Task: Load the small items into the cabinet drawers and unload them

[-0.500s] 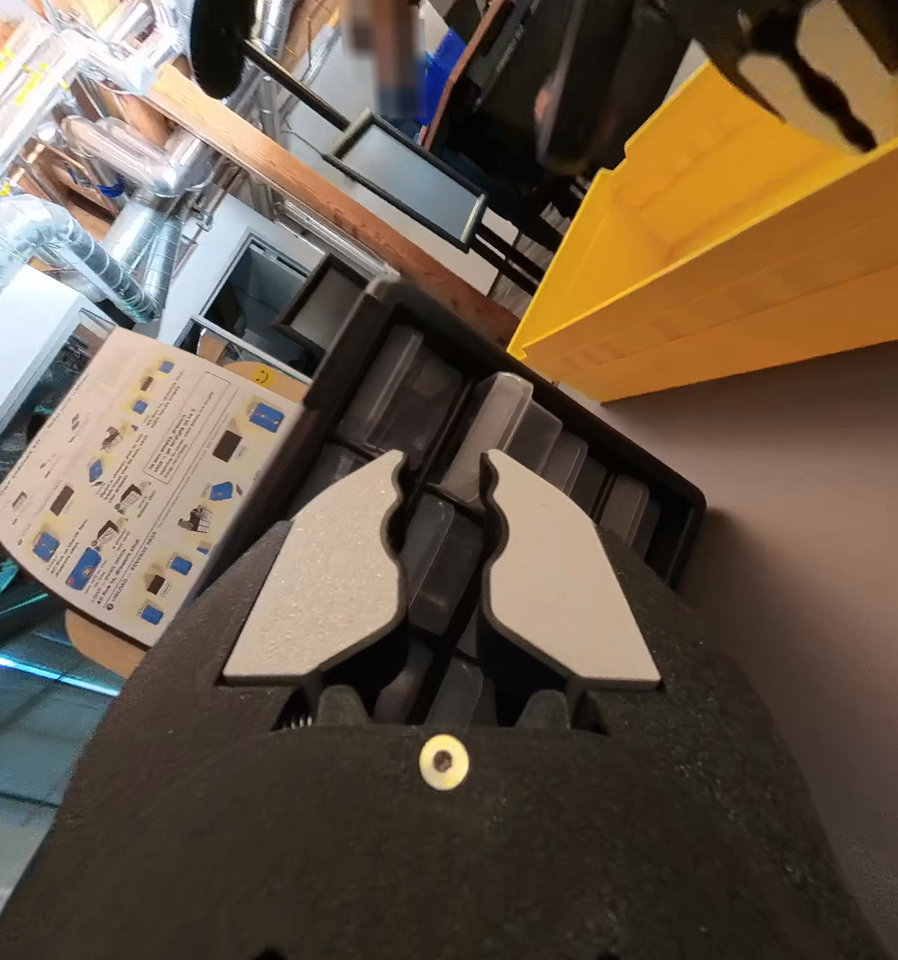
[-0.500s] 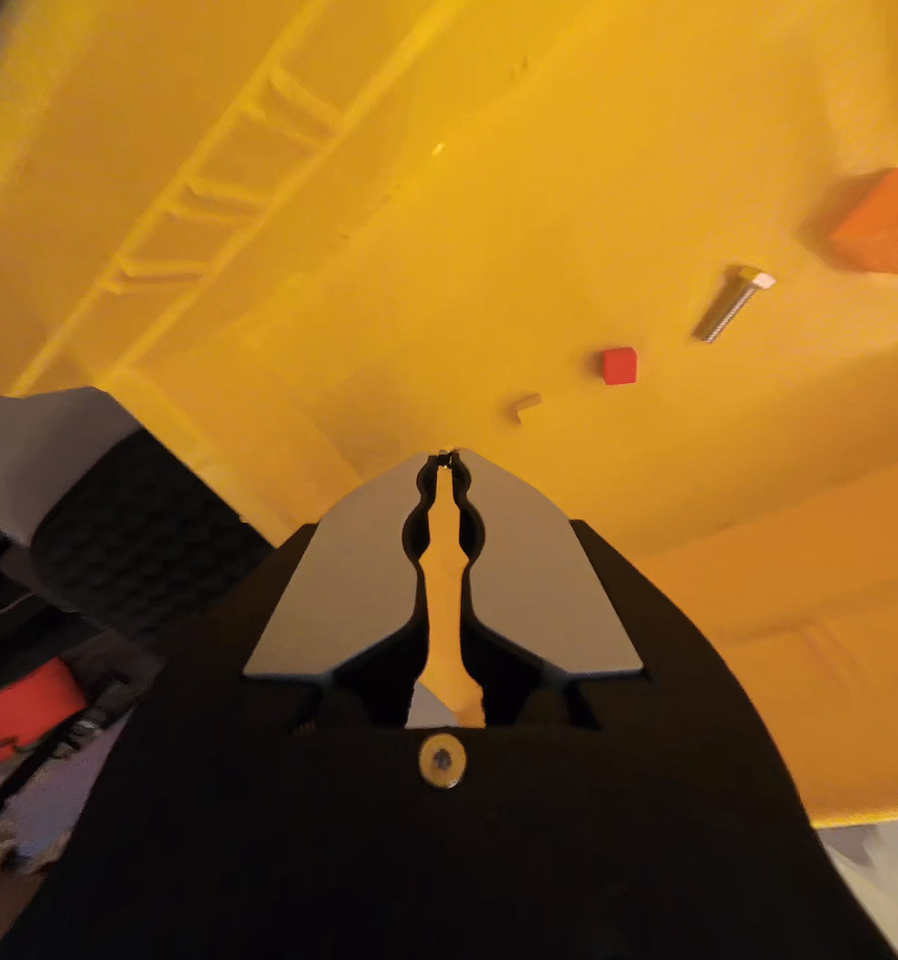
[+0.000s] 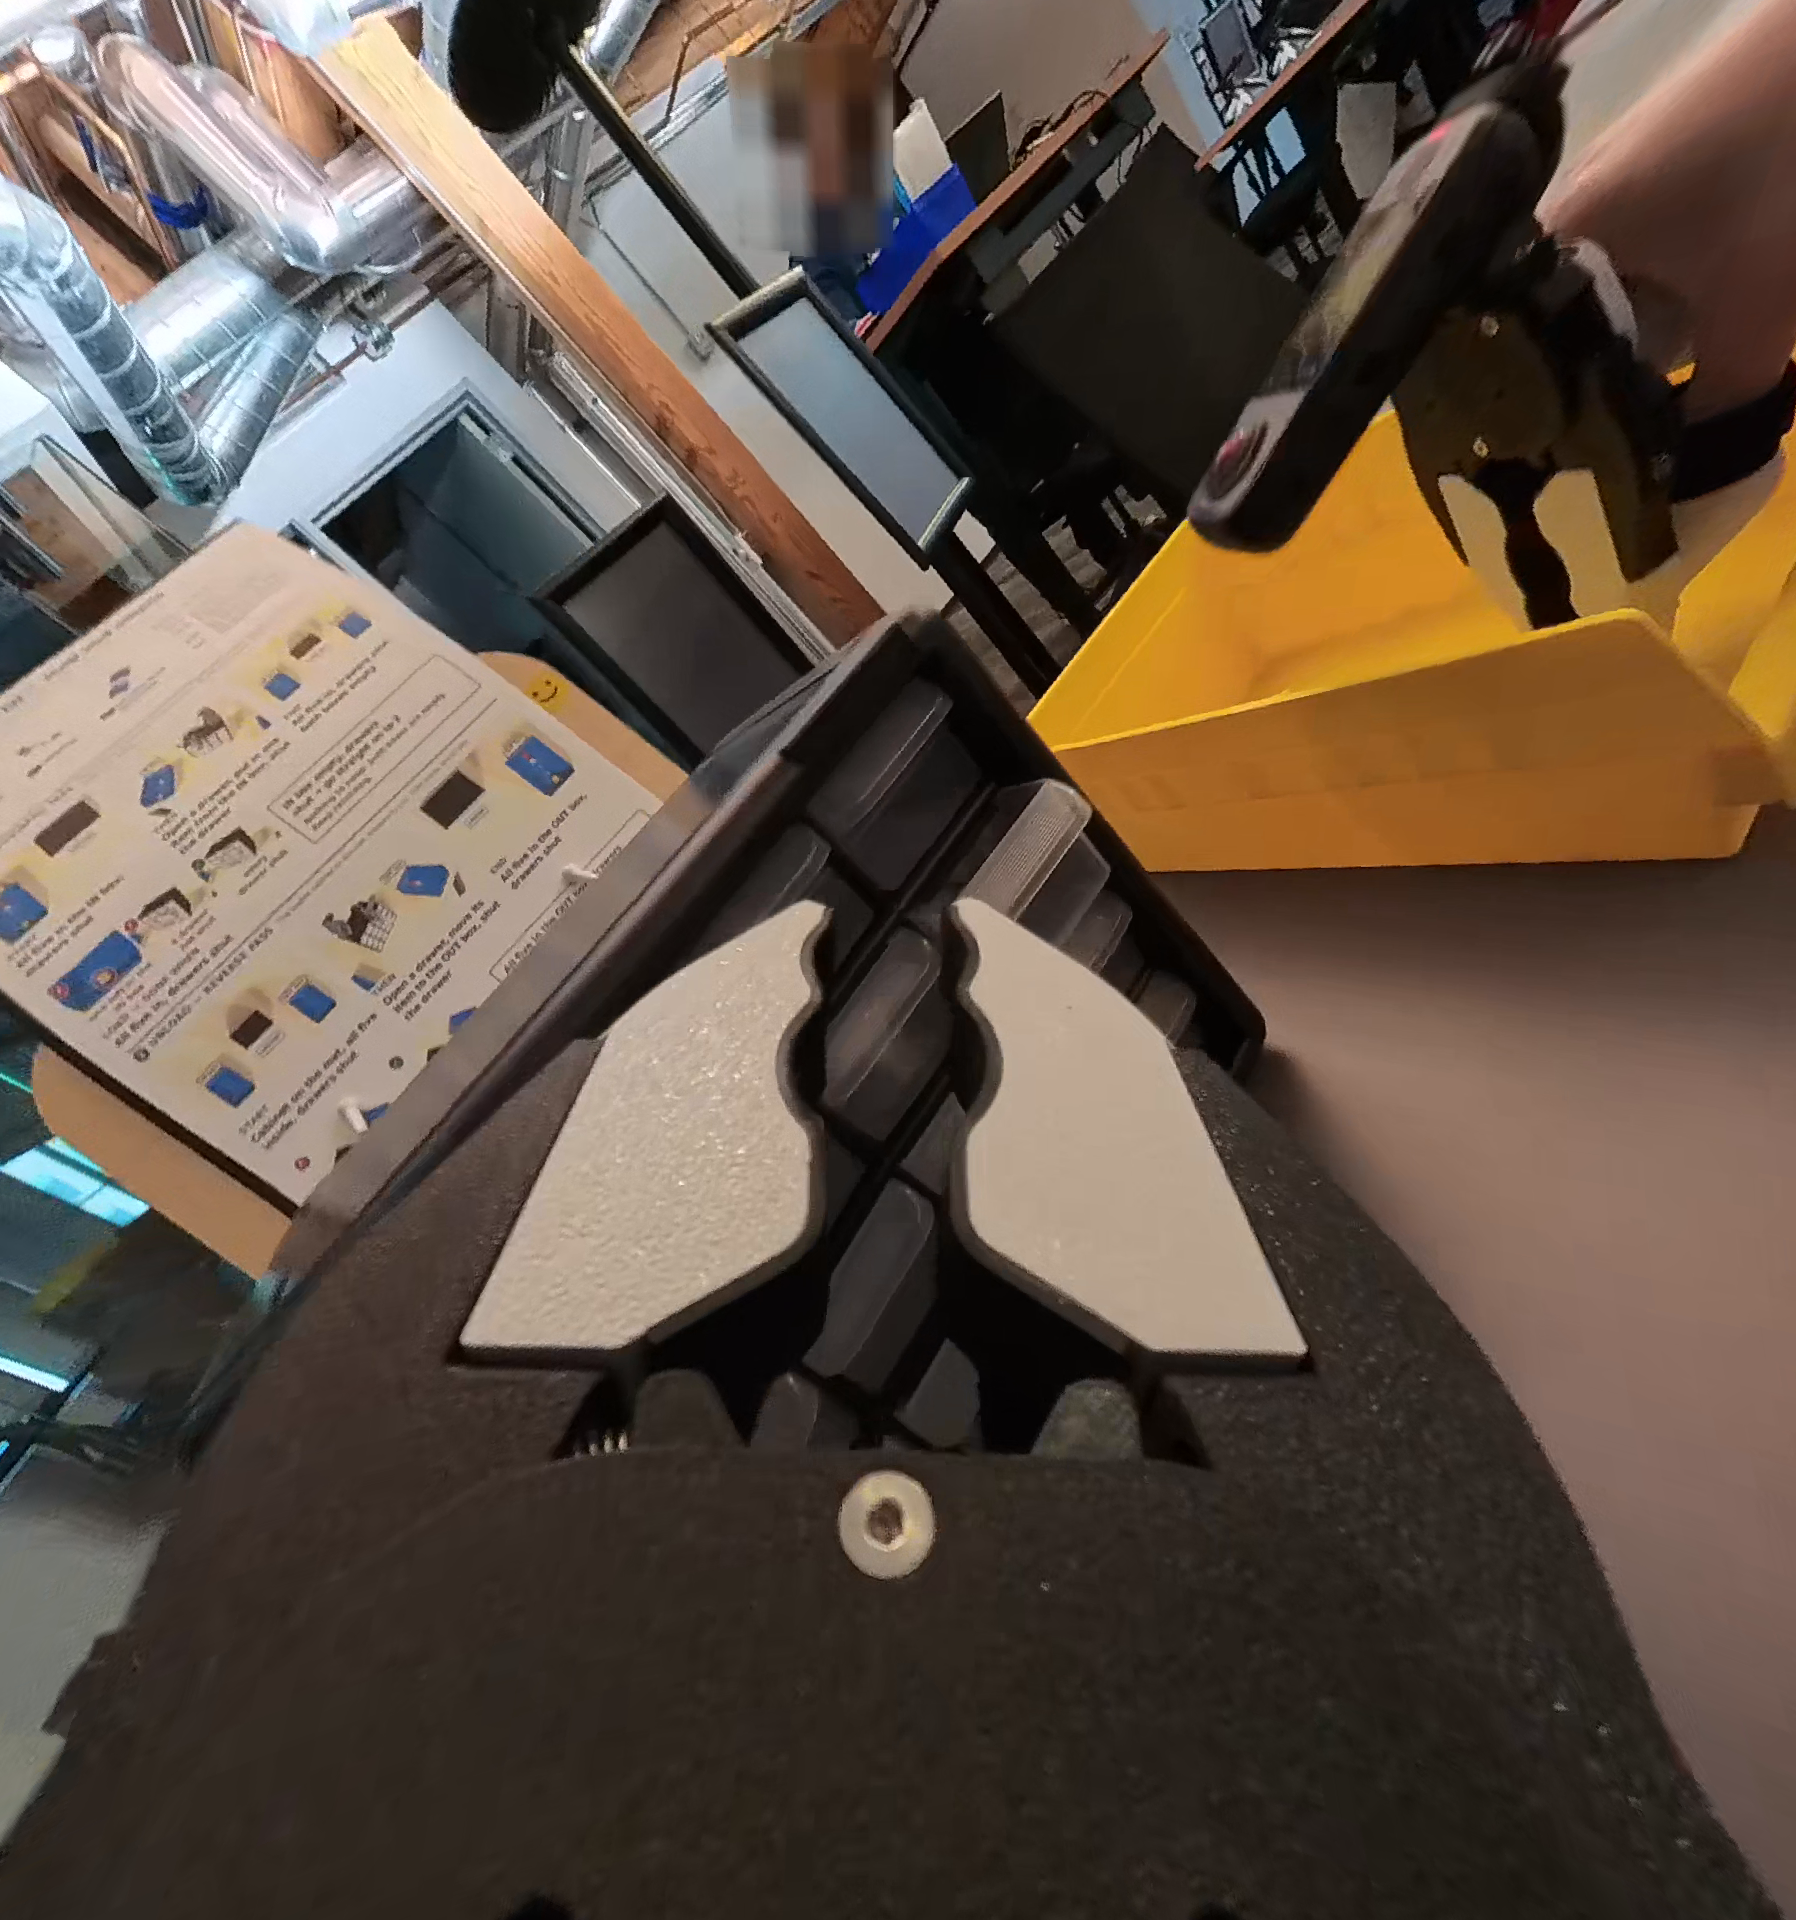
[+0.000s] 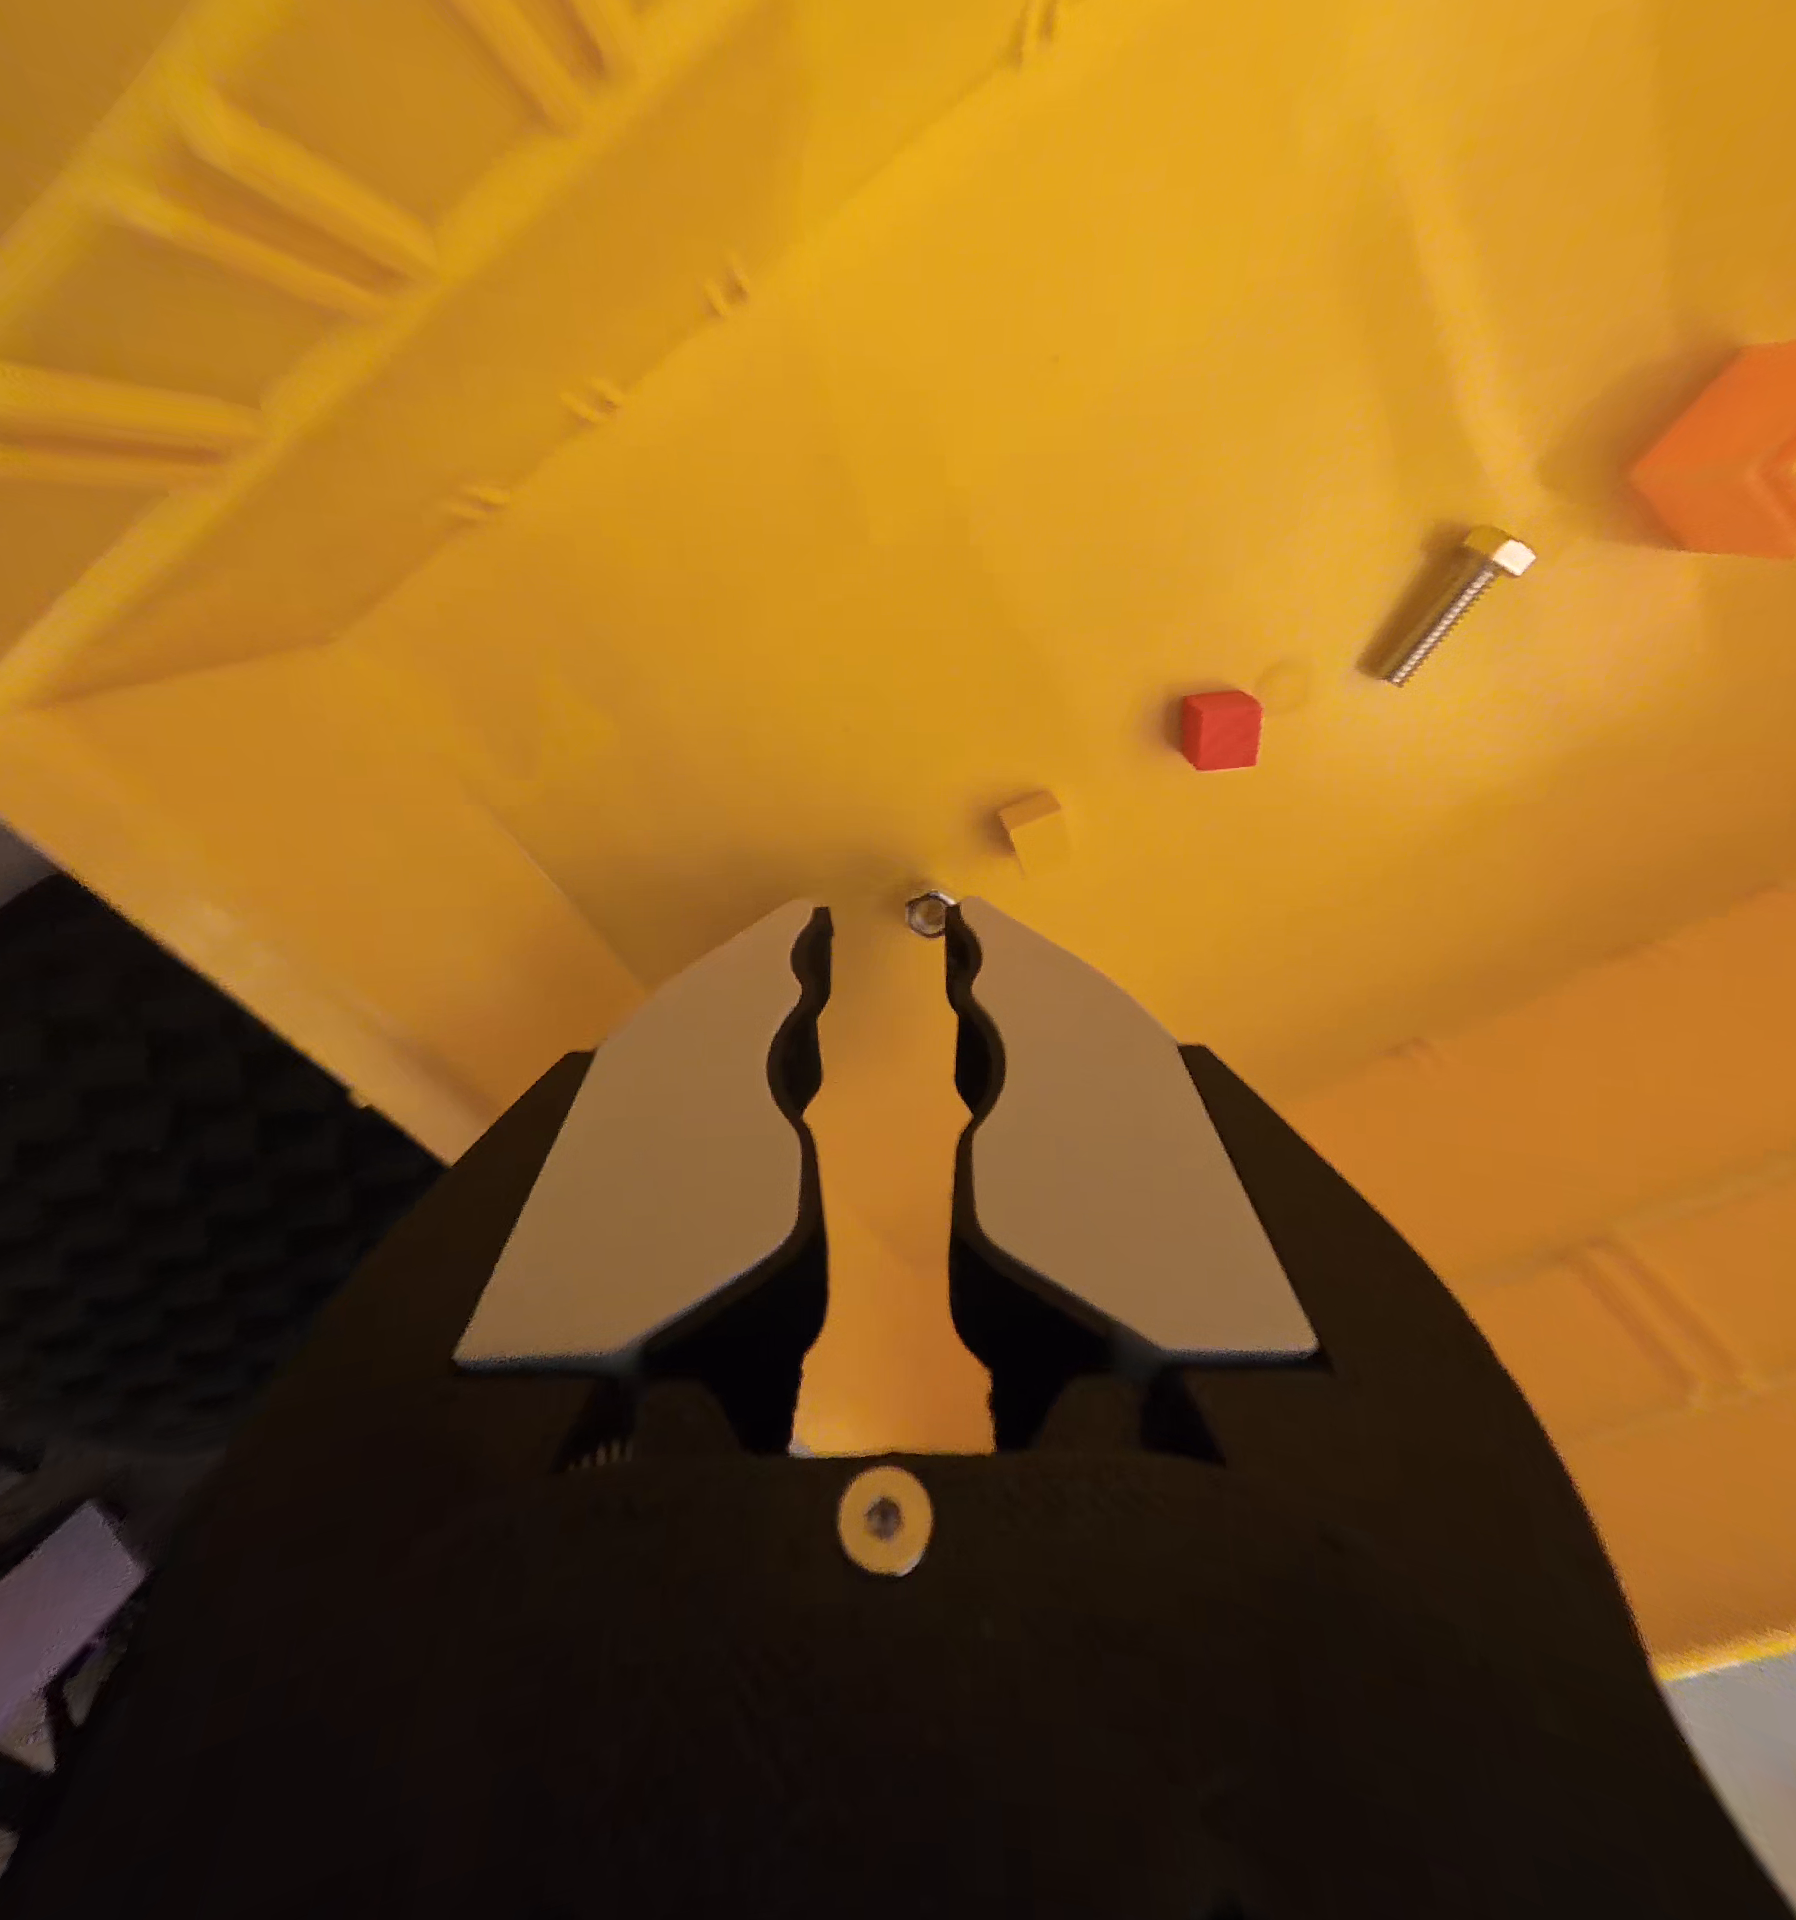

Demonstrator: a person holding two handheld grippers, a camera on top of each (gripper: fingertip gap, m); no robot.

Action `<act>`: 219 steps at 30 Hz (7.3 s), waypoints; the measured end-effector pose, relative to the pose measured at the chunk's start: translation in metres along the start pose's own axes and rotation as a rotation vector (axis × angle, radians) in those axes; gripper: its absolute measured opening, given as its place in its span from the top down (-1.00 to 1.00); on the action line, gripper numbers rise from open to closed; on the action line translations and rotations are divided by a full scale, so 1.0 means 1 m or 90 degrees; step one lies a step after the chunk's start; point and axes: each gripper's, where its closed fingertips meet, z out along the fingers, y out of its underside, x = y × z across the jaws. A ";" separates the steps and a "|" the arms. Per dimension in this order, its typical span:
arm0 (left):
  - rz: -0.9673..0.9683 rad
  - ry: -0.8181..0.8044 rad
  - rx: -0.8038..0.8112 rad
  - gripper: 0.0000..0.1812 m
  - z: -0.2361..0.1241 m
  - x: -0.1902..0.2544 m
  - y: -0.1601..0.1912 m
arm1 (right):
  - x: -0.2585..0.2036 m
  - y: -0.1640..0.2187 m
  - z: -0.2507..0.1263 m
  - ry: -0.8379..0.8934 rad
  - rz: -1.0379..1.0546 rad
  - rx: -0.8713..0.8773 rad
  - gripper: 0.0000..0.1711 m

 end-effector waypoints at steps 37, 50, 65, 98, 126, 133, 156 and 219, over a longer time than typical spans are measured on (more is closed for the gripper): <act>-0.057 -0.181 -0.059 1.00 0.036 0.003 0.017 | 0.027 -0.046 -0.190 0.361 0.170 0.887 0.59; -0.205 -0.297 -0.137 0.87 -0.123 -0.159 0.052 | 0.026 -0.021 -0.262 0.377 0.266 1.027 0.41; -0.351 -0.182 -0.130 0.79 -0.131 -0.256 0.052 | 0.118 0.027 -0.130 0.286 0.398 0.418 0.47; -0.665 -0.167 -0.711 0.72 -0.248 -0.221 0.327 | 0.073 0.017 -0.024 -0.003 0.493 0.107 0.91; -0.655 -0.070 -0.859 0.92 -0.255 -0.183 0.345 | 0.066 0.003 -0.018 -0.027 0.510 -0.025 0.81; -0.667 -0.039 -0.876 0.94 -0.256 -0.173 0.349 | 0.064 0.001 -0.015 -0.061 0.549 -0.044 0.86; -0.688 0.107 -0.863 0.94 -0.282 -0.216 0.323 | 0.067 0.073 -0.065 -0.140 0.652 0.034 0.95; -0.902 -0.243 -0.846 0.93 -0.716 -0.343 0.157 | -0.248 -0.500 0.007 -0.145 0.412 0.006 0.96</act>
